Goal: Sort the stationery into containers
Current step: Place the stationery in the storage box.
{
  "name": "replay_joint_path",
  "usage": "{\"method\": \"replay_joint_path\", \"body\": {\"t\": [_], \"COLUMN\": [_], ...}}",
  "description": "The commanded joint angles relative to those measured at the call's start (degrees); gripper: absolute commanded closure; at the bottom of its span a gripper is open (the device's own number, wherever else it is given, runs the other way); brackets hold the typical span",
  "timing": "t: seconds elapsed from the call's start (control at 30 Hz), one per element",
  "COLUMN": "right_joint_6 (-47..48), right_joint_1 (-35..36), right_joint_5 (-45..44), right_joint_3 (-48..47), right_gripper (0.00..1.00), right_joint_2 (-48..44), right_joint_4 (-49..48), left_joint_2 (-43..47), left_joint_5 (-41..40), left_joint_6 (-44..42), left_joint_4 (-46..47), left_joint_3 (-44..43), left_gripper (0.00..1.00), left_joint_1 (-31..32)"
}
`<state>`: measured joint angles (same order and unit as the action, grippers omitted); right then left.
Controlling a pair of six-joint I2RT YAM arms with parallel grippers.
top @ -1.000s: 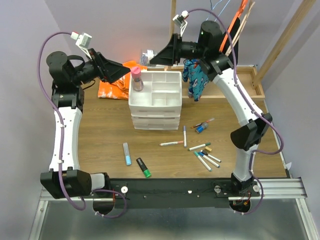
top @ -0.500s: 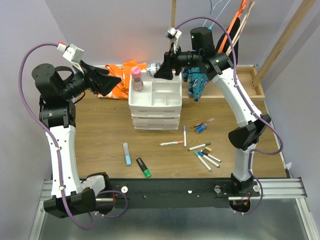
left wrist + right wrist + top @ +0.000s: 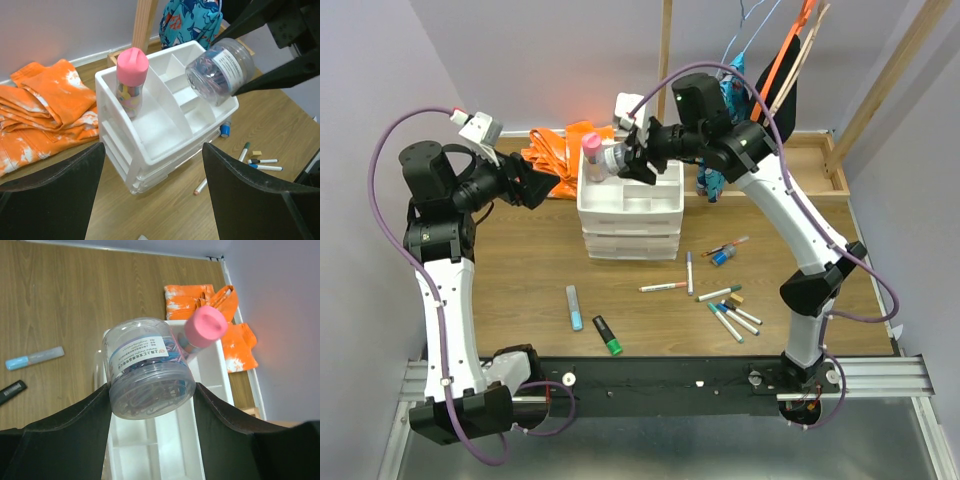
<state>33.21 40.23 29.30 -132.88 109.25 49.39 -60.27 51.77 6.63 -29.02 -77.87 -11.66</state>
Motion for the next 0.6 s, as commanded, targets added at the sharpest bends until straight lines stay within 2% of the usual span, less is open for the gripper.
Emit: {"method": "replay_joint_path", "body": {"t": [0.0, 0.57], "right_joint_6": [10.1, 12.9], "right_joint_1": [4.1, 10.3], "right_joint_5": [-6.0, -18.7], "right_joint_3": [2.1, -1.2], "right_gripper": [0.53, 0.53], "right_joint_2": [-1.8, 6.9], "right_joint_4": [3.5, 6.4], "left_joint_2": [2.6, 5.5], "left_joint_5": [-1.3, 0.6], "left_joint_6": [-1.9, -1.9], "left_joint_4": [1.2, 2.1], "left_joint_3": [3.5, 11.9], "left_gripper": [0.13, 0.14], "left_joint_1": [-0.3, 0.0]}}
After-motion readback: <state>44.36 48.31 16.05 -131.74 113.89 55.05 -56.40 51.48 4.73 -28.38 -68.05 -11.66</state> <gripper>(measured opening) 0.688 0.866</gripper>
